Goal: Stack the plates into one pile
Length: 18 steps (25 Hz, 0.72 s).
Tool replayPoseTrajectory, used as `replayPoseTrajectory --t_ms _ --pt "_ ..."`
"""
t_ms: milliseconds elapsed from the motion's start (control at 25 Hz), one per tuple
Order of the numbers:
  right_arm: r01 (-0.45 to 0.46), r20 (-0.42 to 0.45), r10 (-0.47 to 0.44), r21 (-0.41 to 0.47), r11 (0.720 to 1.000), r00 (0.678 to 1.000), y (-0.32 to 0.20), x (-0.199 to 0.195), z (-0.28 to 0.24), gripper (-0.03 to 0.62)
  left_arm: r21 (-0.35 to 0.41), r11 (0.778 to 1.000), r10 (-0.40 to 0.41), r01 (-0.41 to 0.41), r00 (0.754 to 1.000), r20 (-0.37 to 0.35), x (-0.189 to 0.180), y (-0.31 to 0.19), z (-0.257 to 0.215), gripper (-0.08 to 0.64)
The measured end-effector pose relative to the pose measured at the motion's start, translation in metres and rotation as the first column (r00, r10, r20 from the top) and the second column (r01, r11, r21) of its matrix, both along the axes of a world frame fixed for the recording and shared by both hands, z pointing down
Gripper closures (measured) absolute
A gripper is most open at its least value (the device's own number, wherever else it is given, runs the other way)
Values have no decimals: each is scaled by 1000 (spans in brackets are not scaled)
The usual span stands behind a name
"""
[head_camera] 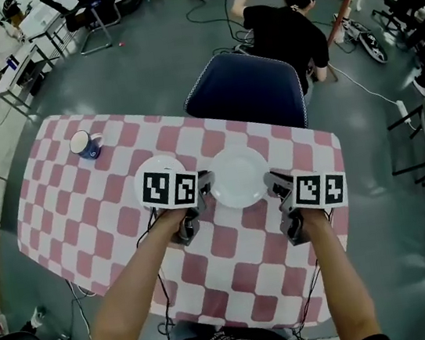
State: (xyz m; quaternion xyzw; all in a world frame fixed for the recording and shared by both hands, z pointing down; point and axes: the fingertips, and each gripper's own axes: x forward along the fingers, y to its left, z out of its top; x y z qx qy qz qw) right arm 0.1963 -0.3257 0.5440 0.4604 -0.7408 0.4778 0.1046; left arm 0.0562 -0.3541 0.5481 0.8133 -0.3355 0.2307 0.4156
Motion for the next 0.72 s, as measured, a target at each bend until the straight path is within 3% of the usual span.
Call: replayPoseTrajectory --t_ms 440,720 --pt "102 18 -102 8 995 995 -19 -118 -1 551 12 994 -111 111 994 24 -120 -5 -2 515" --pt "101 48 -100 -19 995 994 -25 -169 9 552 -5 992 -127 127 991 38 -172 -12 7 514"
